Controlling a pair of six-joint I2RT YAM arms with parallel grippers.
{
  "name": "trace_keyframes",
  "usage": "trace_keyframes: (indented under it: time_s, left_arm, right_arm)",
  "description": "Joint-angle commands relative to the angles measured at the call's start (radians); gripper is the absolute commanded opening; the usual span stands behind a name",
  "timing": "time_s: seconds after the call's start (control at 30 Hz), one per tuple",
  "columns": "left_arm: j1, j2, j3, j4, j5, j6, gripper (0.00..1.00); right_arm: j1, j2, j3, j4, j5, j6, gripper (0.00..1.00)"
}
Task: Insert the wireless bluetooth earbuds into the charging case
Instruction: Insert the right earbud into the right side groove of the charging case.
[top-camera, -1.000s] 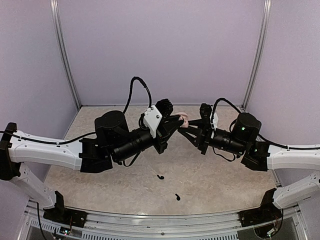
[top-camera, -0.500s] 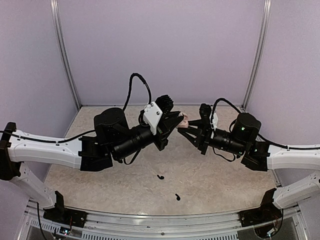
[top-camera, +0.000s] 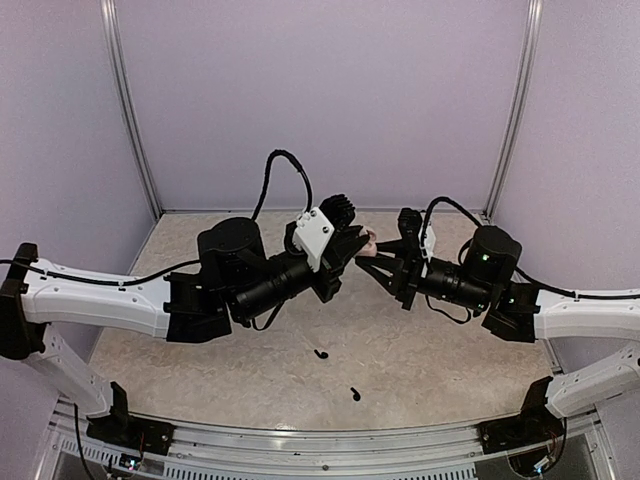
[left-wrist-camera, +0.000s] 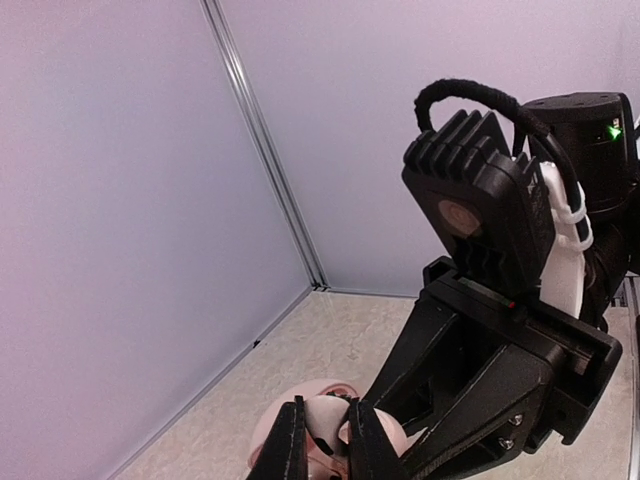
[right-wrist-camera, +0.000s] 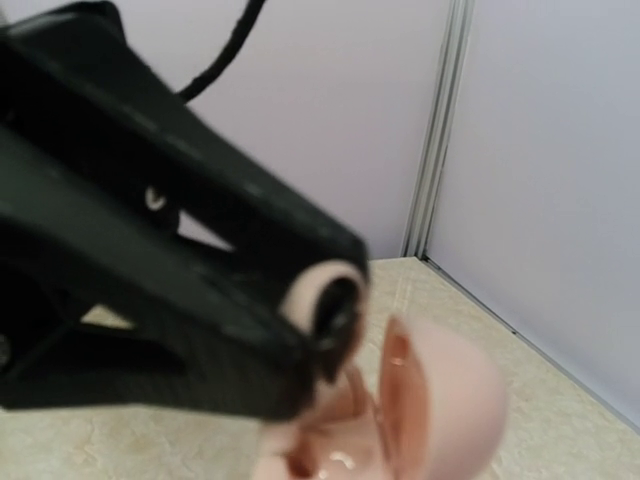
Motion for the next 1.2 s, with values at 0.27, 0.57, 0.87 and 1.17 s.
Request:
trace_keyframes:
  time_s: [0.27, 0.57, 0.87, 1.17]
  left_arm:
    - [-0.009, 0.026, 0.032, -0.034, -0.046, 0.028, 0.11]
    - [-0.022, 0.033, 0.025, -0.036, -0.052, 0.028, 0.22]
    - [-0.025, 0.032, 0.028, -0.035, -0.041, 0.032, 0.26]
    - [-0.057, -0.036, 0.029, -0.029, 0.001, 0.053, 0.37]
  right_arm:
    - [0.016, -0.038, 0.017, 0.022, 0.023, 0.013, 0.0]
    - [0.016, -0.048, 0.034, 0.032, 0.055, 0.063, 0.0]
    - [0.016, -0.045, 0.029, 0.023, 0.048, 0.057, 0.0]
    - [0.015, -0.043, 0.012, 0.006, 0.049, 0.051, 0.0]
